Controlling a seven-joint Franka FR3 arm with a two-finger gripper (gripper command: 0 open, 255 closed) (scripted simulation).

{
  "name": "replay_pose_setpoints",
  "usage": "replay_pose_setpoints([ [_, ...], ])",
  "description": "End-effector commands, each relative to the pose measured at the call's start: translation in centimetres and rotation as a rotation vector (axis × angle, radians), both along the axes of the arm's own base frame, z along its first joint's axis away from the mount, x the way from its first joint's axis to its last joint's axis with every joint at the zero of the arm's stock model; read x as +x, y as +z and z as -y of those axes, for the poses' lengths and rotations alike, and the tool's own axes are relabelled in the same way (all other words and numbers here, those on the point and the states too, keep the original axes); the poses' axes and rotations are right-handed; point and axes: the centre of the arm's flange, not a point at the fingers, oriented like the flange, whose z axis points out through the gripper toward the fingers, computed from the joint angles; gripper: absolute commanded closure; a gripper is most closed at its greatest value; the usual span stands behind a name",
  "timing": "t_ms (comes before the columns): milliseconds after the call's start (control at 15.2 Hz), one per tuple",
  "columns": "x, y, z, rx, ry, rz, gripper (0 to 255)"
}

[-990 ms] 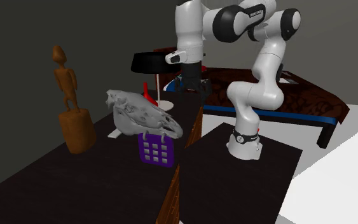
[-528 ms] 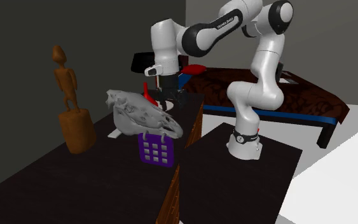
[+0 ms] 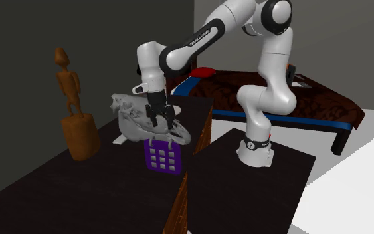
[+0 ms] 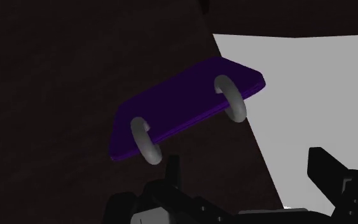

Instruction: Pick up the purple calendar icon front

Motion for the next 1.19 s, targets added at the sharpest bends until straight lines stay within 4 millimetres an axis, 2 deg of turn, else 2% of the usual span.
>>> replay_pose_setpoints([
  [0,0.8,-1.5,2.2,0.017,-0.002,0.011,0],
  [396,3.3,-6.5,8.5,0.071,-0.012,0.037,0],
  [858,3.3,-10.2,8.5,0.071,-0.012,0.037,0],
  [990,3.3,-10.5,8.5,0.071,-0.012,0.037,0],
  [1056,3.3,-10.5,8.5,0.071,-0.012,0.037,255],
  [1122,3.3,-10.5,8.5,0.071,-0.012,0.037,255],
])
